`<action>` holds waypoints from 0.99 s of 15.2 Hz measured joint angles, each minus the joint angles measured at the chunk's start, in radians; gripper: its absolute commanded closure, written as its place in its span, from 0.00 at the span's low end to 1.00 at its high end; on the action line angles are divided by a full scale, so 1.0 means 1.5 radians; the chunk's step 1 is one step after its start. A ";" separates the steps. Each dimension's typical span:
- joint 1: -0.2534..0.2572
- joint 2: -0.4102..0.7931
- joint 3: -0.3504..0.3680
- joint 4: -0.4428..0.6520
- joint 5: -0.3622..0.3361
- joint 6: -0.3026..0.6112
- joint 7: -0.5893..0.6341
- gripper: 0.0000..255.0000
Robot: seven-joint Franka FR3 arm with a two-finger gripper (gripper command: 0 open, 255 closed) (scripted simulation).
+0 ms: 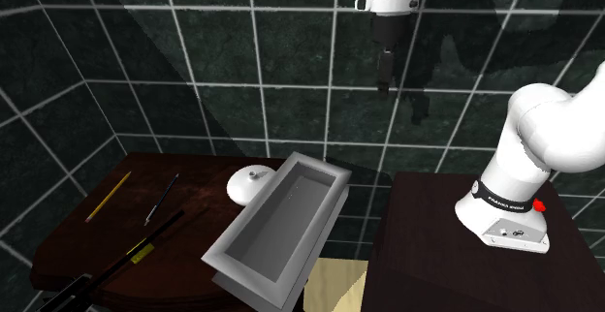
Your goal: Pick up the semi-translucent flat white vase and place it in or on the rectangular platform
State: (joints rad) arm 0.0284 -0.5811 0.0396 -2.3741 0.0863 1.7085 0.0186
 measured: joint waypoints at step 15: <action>0.022 0.350 0.085 0.145 -0.036 0.245 0.120 0.00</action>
State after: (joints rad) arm 0.0617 -0.0561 0.1669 -2.1569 0.0325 2.0762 0.1985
